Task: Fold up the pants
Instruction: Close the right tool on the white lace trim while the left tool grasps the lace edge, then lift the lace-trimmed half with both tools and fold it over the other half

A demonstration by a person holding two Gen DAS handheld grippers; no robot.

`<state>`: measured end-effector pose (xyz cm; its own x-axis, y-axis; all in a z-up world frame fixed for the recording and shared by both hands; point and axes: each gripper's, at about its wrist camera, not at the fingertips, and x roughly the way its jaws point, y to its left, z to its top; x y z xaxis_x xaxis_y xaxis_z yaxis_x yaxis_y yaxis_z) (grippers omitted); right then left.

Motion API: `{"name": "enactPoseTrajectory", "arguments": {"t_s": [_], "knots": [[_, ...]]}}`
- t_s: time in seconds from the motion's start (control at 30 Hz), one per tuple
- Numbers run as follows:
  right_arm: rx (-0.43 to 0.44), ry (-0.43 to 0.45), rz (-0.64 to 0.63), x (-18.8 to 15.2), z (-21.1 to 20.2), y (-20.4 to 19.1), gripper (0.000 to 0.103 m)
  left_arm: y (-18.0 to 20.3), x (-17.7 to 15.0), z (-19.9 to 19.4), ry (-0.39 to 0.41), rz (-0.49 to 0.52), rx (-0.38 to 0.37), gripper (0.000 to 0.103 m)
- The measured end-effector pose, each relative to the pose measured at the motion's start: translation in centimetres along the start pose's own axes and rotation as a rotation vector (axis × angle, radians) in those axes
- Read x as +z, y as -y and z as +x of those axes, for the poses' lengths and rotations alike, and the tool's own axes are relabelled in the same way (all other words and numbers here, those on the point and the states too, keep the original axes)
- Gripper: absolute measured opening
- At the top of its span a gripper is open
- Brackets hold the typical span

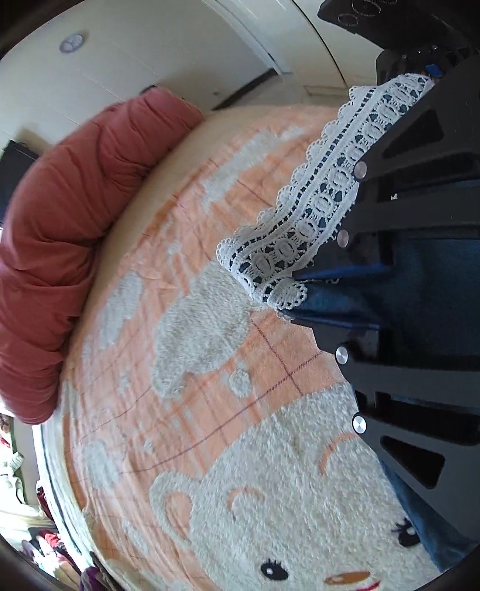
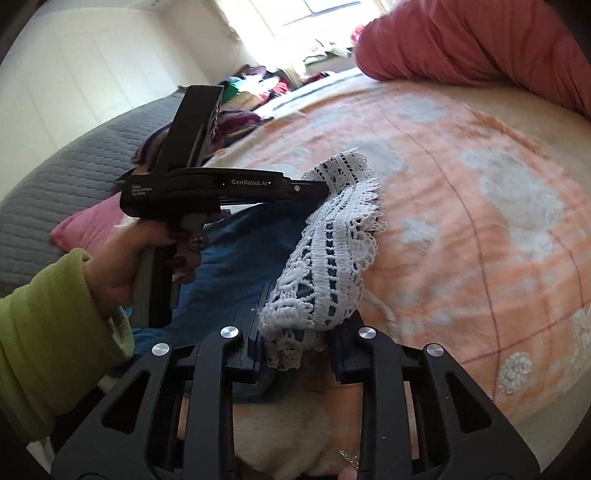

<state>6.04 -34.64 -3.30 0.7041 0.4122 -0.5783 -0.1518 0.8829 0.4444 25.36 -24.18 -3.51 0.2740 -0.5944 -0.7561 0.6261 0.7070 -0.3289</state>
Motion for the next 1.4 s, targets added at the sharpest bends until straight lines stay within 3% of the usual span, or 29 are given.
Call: {"name": "enactPoseTrajectory", "arguments": {"t_s": [0.27, 0.37, 0.43, 0.5, 0.6, 0.67, 0.77, 0.87, 1.0, 1.2, 1.4], "knots": [[0.068, 0.013, -0.139, 0.8, -0.2, -5.6, 0.019, -2.8, -1.5, -7.7, 0.141, -0.072, -0.04, 0.016], [0.099, -0.007, -0.206, 0.6, 0.8, -8.5, 0.019, -4.7, -2.9, -9.7, 0.154, -0.12, -0.011, 0.018], [0.111, -0.045, -0.265, 0.0, 2.5, -10.8, 0.019, -6.5, -4.3, -11.2, 0.166, -0.193, 0.016, 0.024], [0.091, -0.106, -0.341, -1.2, 4.8, -13.0, 0.019, -8.7, -6.2, -13.3, 0.179, -0.301, 0.032, 0.042], [0.051, -0.18, -0.476, -3.9, 7.2, -16.0, 0.019, -11.1, -9.0, -16.1, 0.192, -0.42, 0.059, 0.049], [0.009, -0.19, -0.57, -5.2, 8.0, -17.4, 0.019, -12.7, -11.1, -18.0, 0.219, -0.495, 0.038, 0.051], [-0.068, -0.172, -0.713, -6.8, 8.2, -19.1, 0.019, -14.9, -13.2, -19.8, 0.268, -0.621, -0.046, 0.066], [-0.119, -0.149, -0.796, -7.8, 8.0, -19.9, 0.019, -15.5, -13.3, -20.0, 0.289, -0.659, -0.089, 0.069], [-0.147, -0.106, -0.914, -9.4, 7.1, -21.2, 0.022, -15.2, -13.2, -18.9, 0.248, -0.66, -0.142, 0.074], [-0.122, -0.036, -0.958, -10.4, 5.2, -21.6, 0.053, -15.5, -13.9, -16.7, 0.155, -0.674, -0.076, 0.079], [-0.12, -0.033, -0.924, -9.6, 4.7, -21.7, 0.053, -14.6, -13.0, -15.2, 0.125, -0.629, -0.041, 0.077]]}}
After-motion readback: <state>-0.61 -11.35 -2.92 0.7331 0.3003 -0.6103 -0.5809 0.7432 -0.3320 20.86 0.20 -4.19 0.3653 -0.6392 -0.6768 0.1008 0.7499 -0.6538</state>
